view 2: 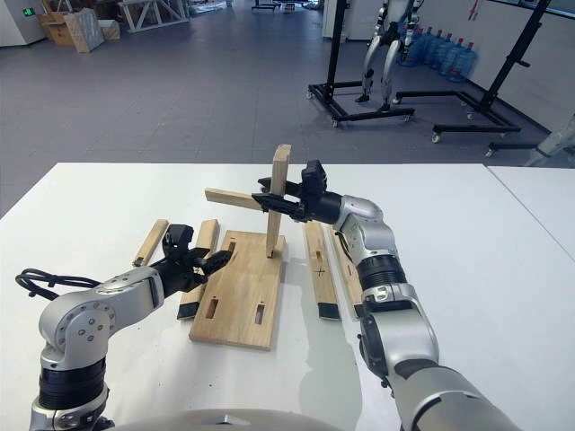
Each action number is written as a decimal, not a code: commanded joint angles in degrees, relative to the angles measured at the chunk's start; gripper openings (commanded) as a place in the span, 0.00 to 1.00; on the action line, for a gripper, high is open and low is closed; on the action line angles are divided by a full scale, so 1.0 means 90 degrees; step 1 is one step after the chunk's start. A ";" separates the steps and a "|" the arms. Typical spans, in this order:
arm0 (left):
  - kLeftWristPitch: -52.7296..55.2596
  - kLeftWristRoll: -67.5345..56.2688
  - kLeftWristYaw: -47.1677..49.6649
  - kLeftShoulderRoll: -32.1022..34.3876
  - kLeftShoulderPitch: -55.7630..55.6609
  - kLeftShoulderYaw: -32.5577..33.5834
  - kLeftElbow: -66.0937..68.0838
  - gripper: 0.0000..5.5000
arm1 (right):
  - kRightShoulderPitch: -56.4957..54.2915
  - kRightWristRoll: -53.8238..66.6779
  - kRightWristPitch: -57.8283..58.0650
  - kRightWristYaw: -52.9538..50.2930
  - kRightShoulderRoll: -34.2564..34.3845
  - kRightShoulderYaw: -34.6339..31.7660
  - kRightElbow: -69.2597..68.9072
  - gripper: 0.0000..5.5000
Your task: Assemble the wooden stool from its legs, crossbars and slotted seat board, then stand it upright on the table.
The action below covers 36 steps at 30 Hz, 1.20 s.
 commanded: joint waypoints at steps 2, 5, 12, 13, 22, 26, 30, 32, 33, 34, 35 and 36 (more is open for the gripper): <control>0.0170 0.0130 -0.0061 -0.0048 -0.0038 -0.0003 -0.0103 0.57 | 0.0080 -0.0098 -0.0137 0.0076 -0.0081 0.0040 0.0138 0.37; 0.0199 0.0186 -0.0088 -0.0081 -0.0042 0.0009 -0.0120 0.57 | 0.0103 -0.0099 -0.0175 0.0088 -0.0045 0.0039 0.0228 0.37; 0.0247 0.0264 -0.0143 -0.0122 -0.0055 0.0007 -0.0126 0.57 | 0.0122 -0.0294 -0.0508 0.0152 0.0004 0.0152 0.0771 0.37; 0.0252 0.0279 -0.0154 -0.0122 -0.0049 0.0009 -0.0128 0.57 | 0.0151 -0.0403 -0.0589 0.0174 -0.0027 0.0231 0.0894 0.37; 0.0302 0.0439 -0.0240 -0.0217 -0.0053 0.0027 -0.0153 0.57 | -0.0022 -0.1045 -0.0020 0.0048 0.0010 0.1151 0.1790 0.37; 0.0331 0.0506 -0.0265 -0.0262 -0.0067 0.0050 -0.0164 0.57 | -0.0145 -0.0951 0.0674 -0.0029 0.0034 0.1216 0.1969 0.37; 0.0348 0.0558 -0.0277 -0.0298 -0.0065 0.0061 -0.0167 0.57 | -0.0047 -0.1074 0.0853 -0.0073 -0.0025 0.1382 0.1832 0.37; 0.0350 0.0585 -0.0300 -0.0306 -0.0079 0.0064 -0.0159 0.57 | 0.0084 -0.1250 0.0468 -0.0104 -0.0112 0.1565 0.1680 0.37; 0.0354 0.0600 -0.0314 -0.0307 -0.0088 0.0065 -0.0153 0.57 | 0.0158 -0.1356 0.0211 -0.0176 -0.0167 0.1662 0.1593 0.37; 0.0359 0.0616 -0.0329 -0.0308 -0.0094 0.0069 -0.0151 0.57 | 0.0234 -0.1487 -0.0099 -0.0216 -0.0223 0.1789 0.1506 0.37; 0.0365 0.0627 -0.0340 -0.0311 -0.0097 0.0073 -0.0152 0.57 | 0.0290 -0.1570 -0.0310 -0.0269 -0.0260 0.1877 0.1449 0.37; 0.0368 0.0635 -0.0346 -0.0313 -0.0096 0.0078 -0.0156 0.57 | 0.0323 -0.1617 -0.0446 -0.0329 -0.0271 0.1938 0.1432 0.37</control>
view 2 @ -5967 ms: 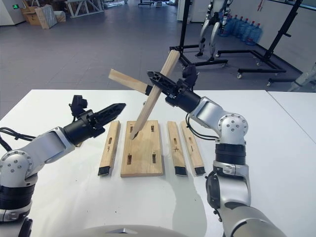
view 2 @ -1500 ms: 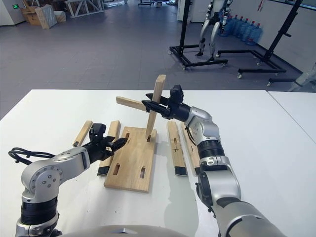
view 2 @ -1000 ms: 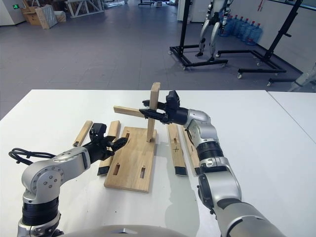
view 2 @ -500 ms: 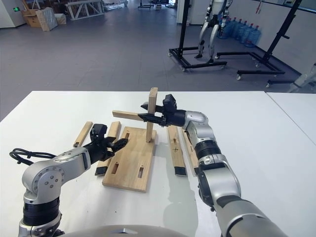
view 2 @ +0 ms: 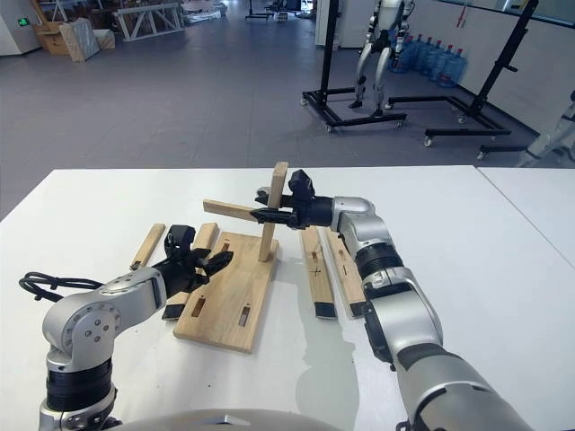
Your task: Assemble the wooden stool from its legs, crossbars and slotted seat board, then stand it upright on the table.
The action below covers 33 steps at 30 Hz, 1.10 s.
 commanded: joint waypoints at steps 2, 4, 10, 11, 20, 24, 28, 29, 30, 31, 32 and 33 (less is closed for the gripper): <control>0.0156 0.0092 -0.0079 0.0005 -0.0095 0.0021 -0.0047 0.57 | 0.0883 -0.1294 -0.0456 -0.0413 -0.0017 0.0969 0.0236 0.37; 0.0158 0.0113 -0.0096 -0.0004 -0.0102 0.0013 -0.0049 0.57 | 0.0892 -0.1311 -0.0450 -0.0476 0.0017 0.1043 0.0244 0.37; 0.0131 0.0161 -0.0141 0.0007 -0.0124 0.0006 -0.0014 0.57 | 0.0851 -0.0870 -0.0303 -0.0460 0.0050 0.0713 0.0214 0.37; 0.0130 0.0173 -0.0152 0.0006 -0.0118 0.0005 -0.0016 0.57 | 0.0835 -0.0740 -0.0247 -0.0495 0.0066 0.0581 0.0180 0.45; 0.0169 0.0305 -0.0249 -0.0030 -0.0107 -0.0013 -0.0037 0.57 | 0.0535 0.0169 0.0861 -0.0330 0.0203 -0.0418 -0.0662 0.71; 0.0216 0.0334 -0.0287 -0.0026 -0.0133 0.0019 -0.0054 0.57 | 0.0651 -0.0007 0.1223 0.0120 -0.0251 -0.0213 -0.1332 0.71; 0.0270 0.0332 -0.0329 0.0018 -0.0198 0.0113 -0.0051 0.57 | 0.0895 -0.0190 0.1247 0.0309 -0.0822 -0.0173 -0.1687 0.71; 0.0283 0.0333 -0.0343 0.0035 -0.0233 0.0141 -0.0035 0.57 | 0.0897 -0.0323 0.1215 0.0161 -0.0923 -0.0179 -0.1569 0.71; 0.0294 0.0337 -0.0358 0.0050 -0.0261 0.0164 -0.0021 0.57 | 0.0869 -0.0430 0.1268 0.0003 -0.0994 -0.0183 -0.1429 0.71; 0.0310 0.0337 -0.0377 0.0073 -0.0288 0.0193 -0.0013 0.57 | 0.0853 -0.0506 0.1214 -0.0111 -0.1053 -0.0219 -0.1312 0.71; 0.0329 0.0341 -0.0398 0.0091 -0.0306 0.0221 -0.0012 0.57 | 0.0845 -0.0565 0.1176 -0.0181 -0.1099 -0.0243 -0.1232 0.71; 0.0346 0.0347 -0.0423 0.0117 -0.0328 0.0239 -0.0004 0.57 | 0.0856 -0.0644 0.1096 -0.0259 -0.1166 -0.0260 -0.1163 0.71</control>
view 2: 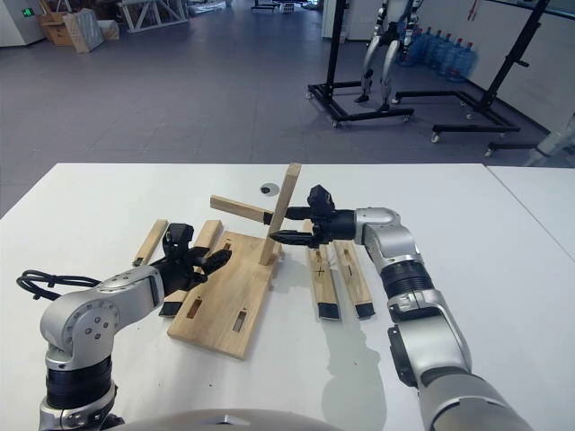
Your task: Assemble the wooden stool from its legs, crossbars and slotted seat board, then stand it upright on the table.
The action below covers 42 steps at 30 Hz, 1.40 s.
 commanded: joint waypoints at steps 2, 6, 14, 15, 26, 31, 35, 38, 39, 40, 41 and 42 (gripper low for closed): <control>0.0232 0.0062 -0.0122 0.0160 -0.0223 0.0152 0.0015 0.57 | 0.0044 -0.0402 -0.0391 -0.0506 -0.0354 -0.0130 0.0300 0.71; 0.0266 0.0065 -0.0245 0.0334 -0.0275 0.0394 0.0041 0.57 | 0.0679 -0.0813 -0.0030 -0.1834 -0.0973 -0.0606 -0.0743 0.71; -0.0613 -0.0520 -0.2333 0.2390 0.0723 0.1918 -0.0739 0.57 | 0.2611 -0.0626 0.6040 -0.3793 -0.1409 -0.1862 -0.6701 0.71; -0.0713 -0.0625 -0.2575 0.2536 0.0874 0.2265 -0.0765 0.57 | 0.2771 -0.0767 0.6566 -0.4083 -0.1167 -0.1774 -0.7055 0.71; -0.1223 -0.1470 -0.3175 0.2902 0.1072 0.3546 -0.0319 0.57 | 0.4244 -0.1461 0.6841 -0.6283 0.0299 -0.1099 -0.7878 0.71; -0.1351 -0.1511 -0.3012 0.2888 0.1064 0.3237 -0.0343 0.57 | 0.4572 -0.1495 0.6129 -0.6503 0.0334 -0.0962 -0.7495 0.71; -0.1374 -0.1603 -0.2832 0.2857 0.1006 0.3121 -0.0347 0.57 | 0.4522 -0.1370 0.6047 -0.6546 0.0542 -0.0939 -0.7382 0.71; -0.1417 -0.1630 -0.2766 0.2854 0.1026 0.3059 -0.0329 0.57 | 0.4521 -0.1377 0.5985 -0.6585 0.0575 -0.0943 -0.7297 0.71; -0.1427 -0.1632 -0.2743 0.2863 0.1028 0.3038 -0.0316 0.57 | 0.4501 -0.1364 0.5993 -0.6605 0.0613 -0.0962 -0.7277 0.71; -0.1439 -0.1635 -0.2724 0.2874 0.1020 0.3009 -0.0300 0.57 | 0.4473 -0.1355 0.6010 -0.6626 0.0650 -0.0973 -0.7271 0.71; -0.1438 -0.1660 -0.2699 0.2875 0.1026 0.2996 -0.0317 0.57 | 0.4453 -0.1351 0.6016 -0.6636 0.0665 -0.0963 -0.7269 0.71; -0.1442 -0.1674 -0.2679 0.2883 0.1019 0.2972 -0.0317 0.57 | 0.4446 -0.1354 0.6002 -0.6651 0.0672 -0.0944 -0.7250 0.71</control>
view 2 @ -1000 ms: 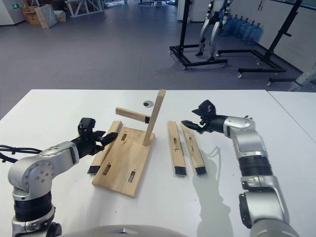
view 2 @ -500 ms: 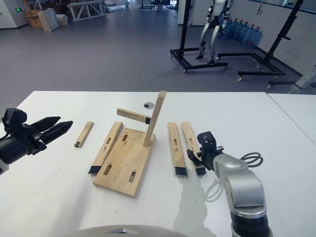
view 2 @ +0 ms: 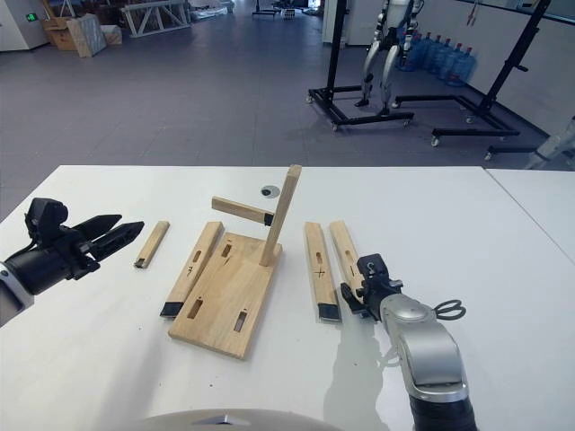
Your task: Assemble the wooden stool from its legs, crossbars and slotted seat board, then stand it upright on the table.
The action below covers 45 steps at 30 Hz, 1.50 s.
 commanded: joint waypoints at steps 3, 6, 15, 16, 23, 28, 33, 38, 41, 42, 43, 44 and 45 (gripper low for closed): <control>-0.0150 -0.0048 0.0119 0.0124 -0.0052 -0.0214 0.0062 0.57 | 0.0012 -0.0001 -0.0200 -0.0192 0.0131 0.0112 0.0265 0.71; -0.0194 -0.0073 0.0183 0.0113 -0.0077 -0.0300 0.0091 0.57 | 0.0081 -0.0055 -0.0220 -0.0371 0.0218 0.0095 0.0492 0.66; -0.0171 -0.0425 0.0629 0.0047 -0.0462 0.0039 0.0675 0.57 | 0.0048 0.0087 0.0099 -0.0308 0.0066 -0.0082 0.0566 0.40; -0.0160 -0.0458 0.0701 0.0045 -0.0522 0.0046 0.0749 0.57 | 0.0036 0.0110 0.0084 -0.0276 0.0029 -0.0081 0.0579 0.38; 0.0004 -0.1402 0.1531 -0.0271 -0.1485 0.0188 0.1392 0.57 | -0.1010 0.0500 -0.0448 0.0028 -0.0212 -0.1125 0.1143 0.37; -0.0139 -0.2680 0.1680 -0.0404 -0.2903 -0.0195 0.1899 0.57 | -0.4219 0.1718 -0.1525 0.0710 -0.0869 -0.2579 0.2711 0.37; -0.0577 -0.3326 0.1396 -0.1120 -0.4494 -0.1035 0.2471 0.57 | -0.6383 0.4072 -0.0802 0.2197 -0.0386 -0.2330 0.2690 0.37; -0.0982 -0.3888 0.1874 -0.1586 -0.5570 -0.1237 0.3192 0.57 | -0.6242 0.5192 -0.0427 0.2478 0.0160 -0.1709 0.2279 0.37; -0.0985 -0.4362 0.2108 -0.1462 -0.5517 -0.1135 0.3189 0.57 | -0.6113 0.5705 -0.0213 0.2281 0.0260 -0.1856 0.2276 0.37; -0.0967 -0.4537 0.2169 -0.1414 -0.5483 -0.1119 0.3209 0.57 | -0.6043 0.5886 -0.0103 0.2251 0.0258 -0.1864 0.2246 0.37; -0.0963 -0.4750 0.2233 -0.1388 -0.5476 -0.1106 0.3238 0.57 | -0.5974 0.6024 -0.0007 0.2223 0.0256 -0.1841 0.2278 0.37; -0.0969 -0.4976 0.2300 -0.1376 -0.5488 -0.1113 0.3283 0.57 | -0.5916 0.6162 0.0085 0.2215 0.0252 -0.1807 0.2344 0.37; -0.0978 -0.5188 0.2373 -0.1369 -0.5508 -0.1136 0.3346 0.57 | -0.5884 0.6276 0.0147 0.2201 0.0252 -0.1782 0.2427 0.37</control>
